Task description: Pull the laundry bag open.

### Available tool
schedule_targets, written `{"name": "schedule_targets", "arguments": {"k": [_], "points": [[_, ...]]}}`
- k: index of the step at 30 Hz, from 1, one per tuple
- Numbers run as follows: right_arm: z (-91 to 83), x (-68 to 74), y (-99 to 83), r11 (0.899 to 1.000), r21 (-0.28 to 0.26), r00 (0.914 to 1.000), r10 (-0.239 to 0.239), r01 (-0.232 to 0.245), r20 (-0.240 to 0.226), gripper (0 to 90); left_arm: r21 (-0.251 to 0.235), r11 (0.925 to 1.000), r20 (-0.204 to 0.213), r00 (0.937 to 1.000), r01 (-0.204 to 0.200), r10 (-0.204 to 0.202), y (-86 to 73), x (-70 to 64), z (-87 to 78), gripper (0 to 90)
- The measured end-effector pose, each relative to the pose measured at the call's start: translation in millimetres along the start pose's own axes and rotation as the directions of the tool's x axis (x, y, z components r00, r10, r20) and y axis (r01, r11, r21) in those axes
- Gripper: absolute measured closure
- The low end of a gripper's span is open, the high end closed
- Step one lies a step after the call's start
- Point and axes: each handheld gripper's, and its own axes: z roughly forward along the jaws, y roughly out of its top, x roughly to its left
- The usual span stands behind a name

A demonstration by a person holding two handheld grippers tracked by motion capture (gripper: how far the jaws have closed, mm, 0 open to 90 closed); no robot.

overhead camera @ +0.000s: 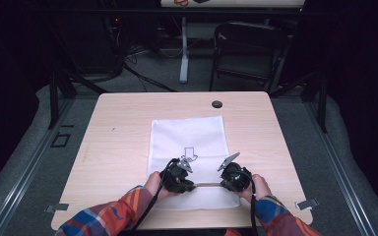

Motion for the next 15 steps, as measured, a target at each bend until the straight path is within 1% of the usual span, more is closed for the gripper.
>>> {"name": "schedule_targets", "arguments": {"k": [2, 3, 4, 5, 6, 7, 8, 9, 10, 11, 13, 14, 15], "points": [[0.2, -0.9, -0.6, 1.0, -0.006, 0.9999, 0.009, -0.009, -0.008, 90.0, -0.007, 1.0, -0.006, 1.0, 0.002, -0.002, -1.2, 0.4, -1.2, 81.1], [0.6, -1.0, -0.9, 1.0, -0.013, 0.9998, 0.016, -0.016, -0.009, 90.0, -0.004, 1.0, 0.001, 1.0, -0.001, 0.001, -1.5, 0.8, -1.8, 81.1], [1.4, -0.2, -1.6, 0.999, -0.024, 0.9995, 0.029, -0.03, -0.01, 90.0, -0.002, 1.0, -0.002, 1.0, -0.002, 0.002, -2.0, 1.0, -2.8, 81.1], [1.4, -0.3, -1.6, 0.999, -0.025, 0.9995, 0.029, -0.03, -0.009, 90.0, -0.004, 1.0, 0.003, 1.0, 0.003, -0.003, -2.4, 1.4, -2.9, 81.1], [0.4, -1.2, -1.0, 1.0, -0.011, 0.9998, 0.019, -0.019, -0.007, 90.0, 0.007, 1.0, -0.003, 1.0, -0.003, 0.003, -2.3, 1.2, -2.9, 81.1], [0.4, -1.2, -1.1, 1.0, -0.01, 0.9998, 0.018, -0.018, -0.008, 90.0, 0.0, 1.0, 0.001, 1.0, 0.003, -0.003, -2.8, 1.8, -3.1, 81.1], [0.9, -1.1, -1.4, 0.999, -0.018, 0.9996, 0.026, -0.027, -0.012, 90.0, 0.001, 1.0, 0.001, 1.0, 0.005, -0.005, -3.1, 2.0, -3.2, 81.1], [0.7, -1.6, -1.4, 1.0, -0.016, 0.9996, 0.024, -0.024, -0.015, 90.0, -0.003, 1.0, 0.004, 1.0, 0.001, -0.001, -3.6, 2.7, -3.9, 81.1], [0.8, -1.5, -1.6, 0.999, -0.018, 0.9995, 0.028, -0.029, -0.016, 90.0, -0.006, 0.9999, 0.008, 0.9999, 0.009, -0.009, -3.8, 2.8, -4.6, 81.1], [0.5, -1.9, -1.3, 1.0, -0.013, 0.9995, 0.025, -0.025, -0.017, 90.0, 0.002, 1.0, 0.0, 1.0, -0.001, 0.001, -3.5, 2.4, -4.6, 81.1], [0.5, -2.0, -1.4, 1.0, -0.013, 0.9995, 0.027, -0.027, -0.017, 90.0, -0.002, 1.0, 0.004, 1.0, 0.004, -0.004, -4.2, 2.8, -5.7, 81.1], [0.5, -2.1, -1.3, 1.0, -0.012, 0.9994, 0.028, -0.028, -0.017, 90.0, 0.008, 1.0, -0.003, 1.0, -0.003, 0.003, -4.2, 2.6, -5.5, 81.1], [0.5, -2.0, -1.4, 1.0, -0.013, 0.9995, 0.028, -0.029, -0.017, 90.0, -0.002, 1.0, -0.001, 1.0, 0.001, -0.001, -4.7, 3.4, -5.6, 81.1]]}}
